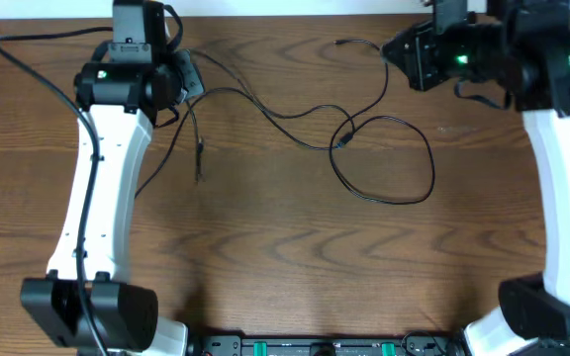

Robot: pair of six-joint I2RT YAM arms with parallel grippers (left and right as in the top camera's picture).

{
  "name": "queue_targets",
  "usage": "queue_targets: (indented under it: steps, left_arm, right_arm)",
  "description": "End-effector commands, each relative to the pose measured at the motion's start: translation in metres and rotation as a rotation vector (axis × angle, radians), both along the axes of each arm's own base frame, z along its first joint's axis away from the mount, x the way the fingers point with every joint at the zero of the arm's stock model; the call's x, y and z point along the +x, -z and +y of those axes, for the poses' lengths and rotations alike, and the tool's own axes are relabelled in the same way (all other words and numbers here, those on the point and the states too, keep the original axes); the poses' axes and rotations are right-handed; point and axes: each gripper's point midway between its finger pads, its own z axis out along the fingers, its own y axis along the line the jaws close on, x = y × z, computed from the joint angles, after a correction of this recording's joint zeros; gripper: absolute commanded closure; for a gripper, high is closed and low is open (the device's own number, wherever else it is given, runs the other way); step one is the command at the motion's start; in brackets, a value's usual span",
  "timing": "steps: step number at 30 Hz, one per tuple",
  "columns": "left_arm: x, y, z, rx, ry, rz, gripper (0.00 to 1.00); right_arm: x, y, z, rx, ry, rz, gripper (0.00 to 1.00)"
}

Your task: Untangle cables

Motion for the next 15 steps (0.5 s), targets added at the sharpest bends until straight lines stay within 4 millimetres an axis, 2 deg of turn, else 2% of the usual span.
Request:
queue_targets:
  steps: [1,4,11,15]
  left_arm:
    - [-0.001,0.002,-0.01,-0.014,0.085,0.011,0.69]
    - [-0.003,-0.001,-0.017,-0.031,0.139,0.006,0.59]
    - [-0.016,-0.013,-0.035,-0.099,0.237,-0.005,0.53]
    - [-0.027,-0.033,-0.034,-0.096,0.238,-0.049,0.52]
  right_arm:
    - [0.011,0.026,-0.008,-0.054,0.051,0.068,0.86]
    - [0.017,0.051,-0.006,-0.071,0.051,0.143,0.83]
    - [0.024,0.095,-0.001,-0.107,0.04,0.274,0.75]
    - [0.024,0.123,0.011,-0.134,0.013,0.352,0.68]
